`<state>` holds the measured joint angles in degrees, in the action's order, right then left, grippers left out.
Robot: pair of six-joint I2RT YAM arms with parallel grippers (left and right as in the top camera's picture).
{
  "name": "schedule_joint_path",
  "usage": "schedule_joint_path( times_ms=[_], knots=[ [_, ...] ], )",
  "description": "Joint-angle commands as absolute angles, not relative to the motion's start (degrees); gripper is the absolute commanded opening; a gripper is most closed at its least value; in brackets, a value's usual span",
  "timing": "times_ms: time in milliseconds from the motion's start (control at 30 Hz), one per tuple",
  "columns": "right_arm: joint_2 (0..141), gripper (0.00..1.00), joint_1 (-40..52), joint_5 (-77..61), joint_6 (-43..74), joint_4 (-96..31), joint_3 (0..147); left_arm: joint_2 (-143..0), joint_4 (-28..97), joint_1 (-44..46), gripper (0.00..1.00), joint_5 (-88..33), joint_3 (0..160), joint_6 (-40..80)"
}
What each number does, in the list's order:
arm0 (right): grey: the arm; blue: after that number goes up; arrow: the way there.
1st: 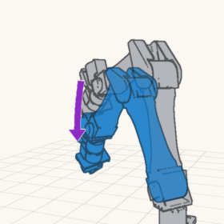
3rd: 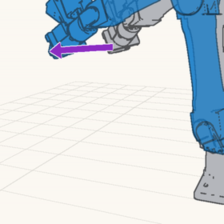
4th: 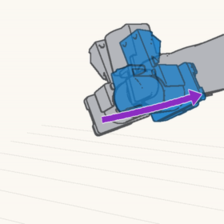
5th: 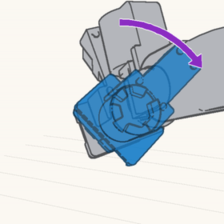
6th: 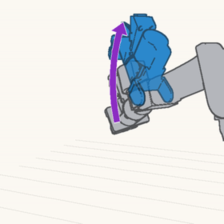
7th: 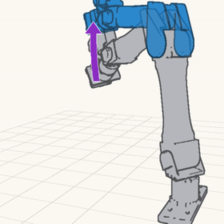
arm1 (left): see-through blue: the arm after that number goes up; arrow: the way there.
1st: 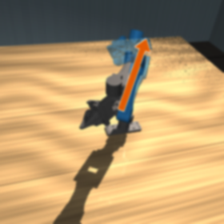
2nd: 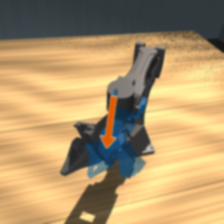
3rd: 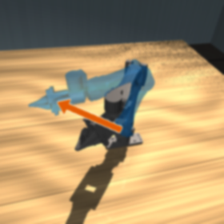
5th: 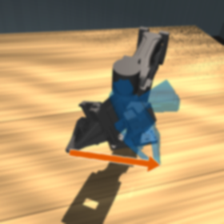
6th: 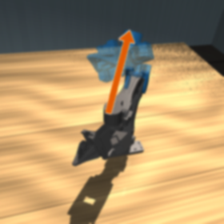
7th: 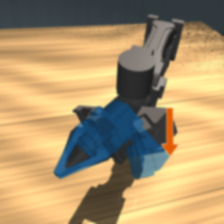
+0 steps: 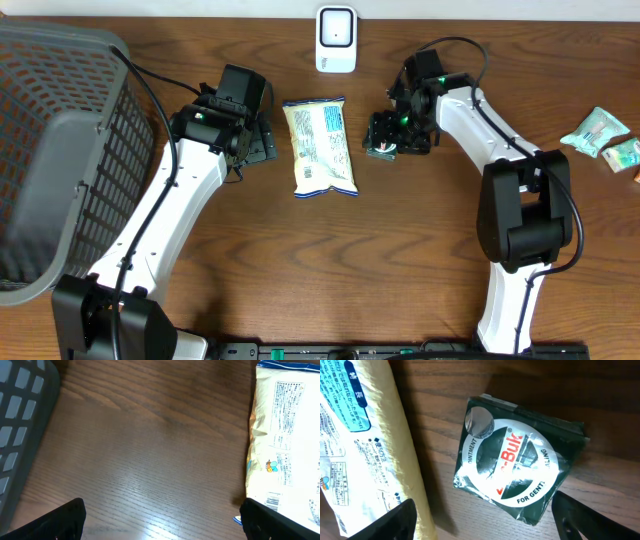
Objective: Scan the item barcode
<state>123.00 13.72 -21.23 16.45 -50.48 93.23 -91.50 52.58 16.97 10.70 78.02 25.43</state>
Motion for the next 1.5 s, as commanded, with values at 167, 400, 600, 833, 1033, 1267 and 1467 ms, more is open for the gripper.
schedule_joint_path(
  times_ms=[167,400,600,833,1033,1267,1467],
  knots=[
    [123.26,0.72,13.56,-15.44,19.29,-51.4,92.97,-90.96,52.88,16.88,0.98,11.64,78.28,25.12],
    [123.26,0.83,13.89,-14.83,22.98,-50.0,93.73,-90.96,52.88,16.88,0.98,11.64,78.28,25.12],
    [123.26,0.83,16.08,-9.89,23.81,-50.13,96.44,-90.96,52.88,16.88,0.98,11.64,78.28,25.12],
    [123.28,0.81,20.45,2.33,26.39,-51.92,98.43,-90.96,52.88,16.88,0.98,11.64,78.28,25.12],
    [123.28,0.76,24.69,12.34,29.02,-52.23,97.56,-90.96,52.88,16.88,0.98,11.64,78.28,25.12],
    [124.14,0.73,26.59,12.99,30.87,-52.05,96.55,-90.96,52.88,16.88,0.98,11.64,78.28,25.12],
    [126.52,0.68,26.89,13.02,31.4,-51.81,96.55,-90.96,52.88,16.88,0.98,11.64,78.28,25.12]
  ],
)
